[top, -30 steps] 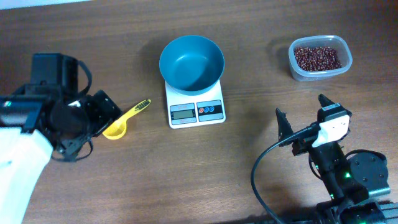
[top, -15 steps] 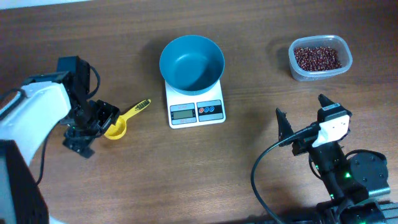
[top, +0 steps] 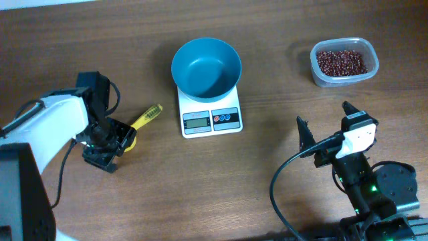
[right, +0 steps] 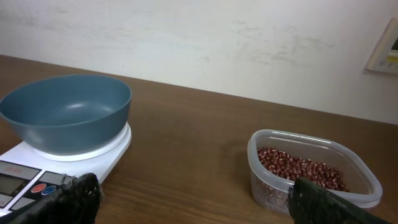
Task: Scoop item into bowl and weigh 50g on scale
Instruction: 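Grasp the yellow scoop's cup rim with the left gripper and lift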
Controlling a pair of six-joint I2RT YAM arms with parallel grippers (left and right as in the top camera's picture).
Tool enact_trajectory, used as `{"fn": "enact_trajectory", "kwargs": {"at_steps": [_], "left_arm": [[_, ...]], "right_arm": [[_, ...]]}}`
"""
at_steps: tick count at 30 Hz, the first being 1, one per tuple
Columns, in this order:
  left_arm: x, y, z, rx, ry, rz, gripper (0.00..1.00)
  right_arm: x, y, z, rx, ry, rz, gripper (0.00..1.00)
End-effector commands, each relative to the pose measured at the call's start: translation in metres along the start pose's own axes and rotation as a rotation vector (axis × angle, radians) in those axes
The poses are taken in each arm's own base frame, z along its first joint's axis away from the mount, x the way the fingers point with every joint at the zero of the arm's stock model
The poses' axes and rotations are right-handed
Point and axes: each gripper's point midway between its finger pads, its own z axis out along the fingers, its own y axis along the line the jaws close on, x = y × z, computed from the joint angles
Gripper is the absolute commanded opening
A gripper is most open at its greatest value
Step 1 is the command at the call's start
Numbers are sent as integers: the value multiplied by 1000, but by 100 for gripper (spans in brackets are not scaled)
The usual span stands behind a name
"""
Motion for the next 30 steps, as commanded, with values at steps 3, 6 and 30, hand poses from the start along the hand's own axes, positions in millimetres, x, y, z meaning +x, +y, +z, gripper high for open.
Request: {"fn": "enact_trajectory", "kwargs": {"at_steps": [3,6,30], "left_arm": [[8,-14,12,87,57,-98,46],[4,-20,11,113,42,-97,0],[85,50,-161,451,9,460,0]], "right_arm": [[2,3,0,-13,2,4,99],[2,3,0,-13,2,4,99],[2,3,0,-13,2,4,99]]}}
